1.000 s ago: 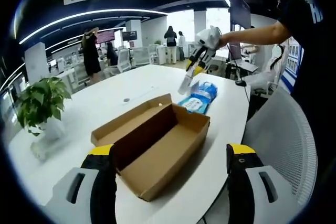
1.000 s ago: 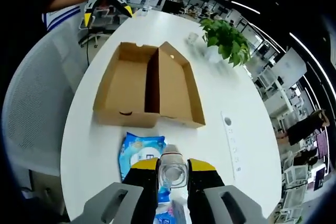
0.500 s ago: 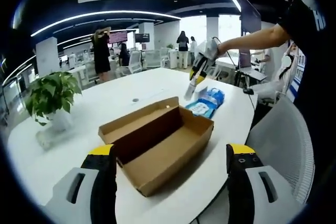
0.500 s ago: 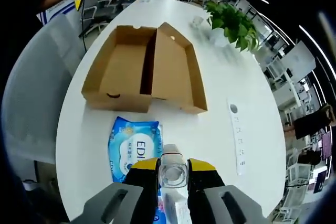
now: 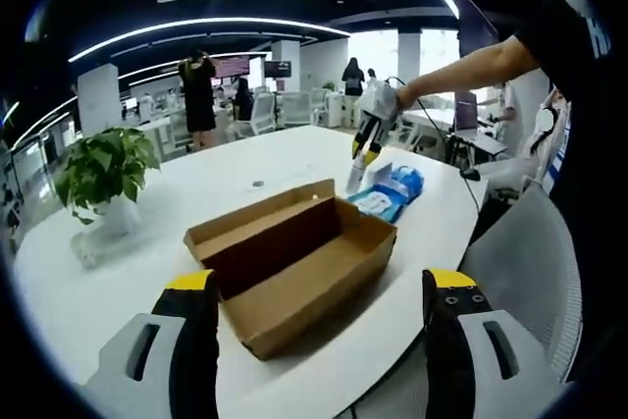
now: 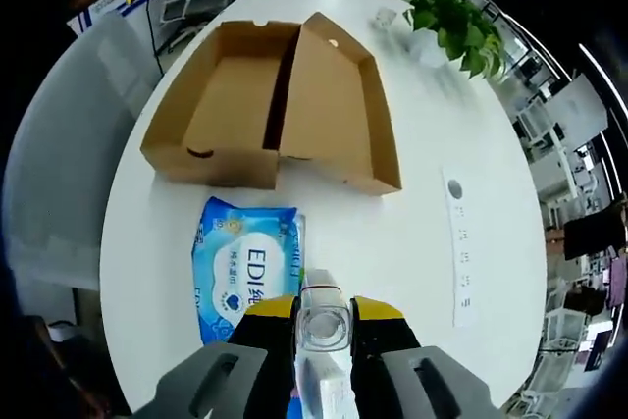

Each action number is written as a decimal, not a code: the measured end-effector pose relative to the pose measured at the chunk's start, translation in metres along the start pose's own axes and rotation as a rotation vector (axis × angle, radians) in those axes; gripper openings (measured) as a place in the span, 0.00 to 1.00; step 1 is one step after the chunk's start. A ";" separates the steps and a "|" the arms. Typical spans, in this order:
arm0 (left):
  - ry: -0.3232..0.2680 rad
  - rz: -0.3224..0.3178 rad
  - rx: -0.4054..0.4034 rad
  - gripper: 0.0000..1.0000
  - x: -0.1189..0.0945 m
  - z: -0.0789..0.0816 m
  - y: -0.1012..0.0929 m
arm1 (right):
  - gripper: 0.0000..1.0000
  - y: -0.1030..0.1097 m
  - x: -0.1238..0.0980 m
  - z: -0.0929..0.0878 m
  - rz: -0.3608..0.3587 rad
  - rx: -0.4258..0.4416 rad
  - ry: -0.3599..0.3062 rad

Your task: Operate the shoe box by opening the lid, removing the specified soft item, and placing it in the target area until the item is outside and the box remains undamaged.

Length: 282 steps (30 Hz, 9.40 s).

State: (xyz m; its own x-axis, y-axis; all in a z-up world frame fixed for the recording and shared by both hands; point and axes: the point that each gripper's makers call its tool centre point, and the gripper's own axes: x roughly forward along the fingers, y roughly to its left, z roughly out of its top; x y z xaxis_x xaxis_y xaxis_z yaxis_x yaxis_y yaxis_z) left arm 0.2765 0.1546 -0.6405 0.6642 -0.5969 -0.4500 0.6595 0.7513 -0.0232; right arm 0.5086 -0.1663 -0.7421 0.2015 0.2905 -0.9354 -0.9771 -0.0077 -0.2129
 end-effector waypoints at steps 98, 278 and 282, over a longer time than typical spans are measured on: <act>0.076 0.267 -0.319 0.34 0.023 -0.066 0.073 | 0.27 -0.051 0.025 0.055 -0.136 0.612 -0.201; 0.131 0.374 -0.631 0.03 0.059 -0.111 0.101 | 0.00 0.019 -0.039 0.122 -0.444 1.068 -0.751; 0.125 0.374 -0.642 0.04 0.059 -0.111 0.102 | 0.00 0.023 -0.040 0.122 -0.444 1.079 -0.759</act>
State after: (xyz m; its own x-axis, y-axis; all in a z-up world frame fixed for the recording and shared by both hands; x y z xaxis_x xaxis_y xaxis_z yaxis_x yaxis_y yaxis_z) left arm 0.3433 0.2272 -0.7684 0.7339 -0.2617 -0.6268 0.0375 0.9370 -0.3473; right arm 0.4694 -0.0615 -0.6752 0.7587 0.5195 -0.3932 -0.4823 0.8536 0.1971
